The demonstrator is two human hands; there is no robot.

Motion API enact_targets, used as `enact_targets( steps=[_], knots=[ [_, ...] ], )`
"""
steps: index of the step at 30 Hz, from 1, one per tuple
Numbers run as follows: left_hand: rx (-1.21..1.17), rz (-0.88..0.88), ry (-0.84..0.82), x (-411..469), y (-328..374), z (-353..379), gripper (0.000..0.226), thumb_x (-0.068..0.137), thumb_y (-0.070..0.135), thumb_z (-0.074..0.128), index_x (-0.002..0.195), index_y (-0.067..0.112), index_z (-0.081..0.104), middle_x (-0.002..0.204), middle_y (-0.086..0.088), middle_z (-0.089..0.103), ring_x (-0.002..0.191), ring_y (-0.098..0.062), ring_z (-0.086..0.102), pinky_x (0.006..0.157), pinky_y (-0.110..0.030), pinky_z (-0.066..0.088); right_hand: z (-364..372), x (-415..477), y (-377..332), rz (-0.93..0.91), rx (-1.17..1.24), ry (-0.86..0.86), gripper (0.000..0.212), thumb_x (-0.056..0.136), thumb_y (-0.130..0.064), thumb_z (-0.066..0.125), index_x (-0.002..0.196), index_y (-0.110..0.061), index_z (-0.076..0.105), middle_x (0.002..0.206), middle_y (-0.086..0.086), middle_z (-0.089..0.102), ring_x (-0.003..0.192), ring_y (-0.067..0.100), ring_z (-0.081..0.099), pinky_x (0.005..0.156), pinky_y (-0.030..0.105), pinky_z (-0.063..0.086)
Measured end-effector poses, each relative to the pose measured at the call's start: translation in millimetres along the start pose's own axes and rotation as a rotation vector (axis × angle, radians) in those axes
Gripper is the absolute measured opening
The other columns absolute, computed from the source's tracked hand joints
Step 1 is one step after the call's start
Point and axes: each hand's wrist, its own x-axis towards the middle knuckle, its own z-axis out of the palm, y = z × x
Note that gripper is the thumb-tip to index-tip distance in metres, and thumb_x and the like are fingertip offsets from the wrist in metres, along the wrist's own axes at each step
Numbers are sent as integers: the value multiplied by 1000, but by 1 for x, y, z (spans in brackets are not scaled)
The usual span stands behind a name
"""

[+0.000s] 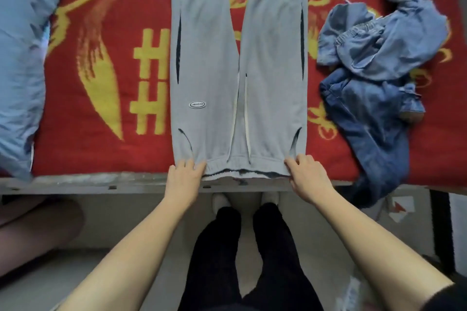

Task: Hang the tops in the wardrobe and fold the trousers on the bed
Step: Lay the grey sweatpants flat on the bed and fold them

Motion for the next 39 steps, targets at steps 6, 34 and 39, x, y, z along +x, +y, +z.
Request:
enact_targets(
  steps=[6, 34, 39],
  knots=[
    [-179, -96, -95, 38, 36, 58, 64, 85, 26, 58, 145, 21, 35, 124, -9, 52, 115, -30, 49, 90, -42, 43, 69, 58, 8, -39, 233, -246, 38, 96, -41, 44, 126, -20, 53, 128, 11, 50, 117, 33, 50, 91, 42, 44],
    [-922, 100, 159, 157, 212, 32, 20, 79, 41, 68, 76, 21, 69, 69, 8, 66, 71, -13, 60, 66, -28, 45, 40, 231, 95, 482, 1507, 491, 31, 91, -8, 53, 119, -8, 66, 105, 9, 73, 90, 17, 66, 92, 38, 52],
    [-1568, 82, -37, 134, 145, 14, 11, 91, 15, 68, 84, 8, 74, 74, -1, 69, 69, -6, 58, 68, -26, 47, -32, 223, 55, 253, 1754, 480, 41, 89, 5, 43, 122, -5, 66, 92, 2, 72, 67, 5, 61, 58, 18, 47]
  ],
)
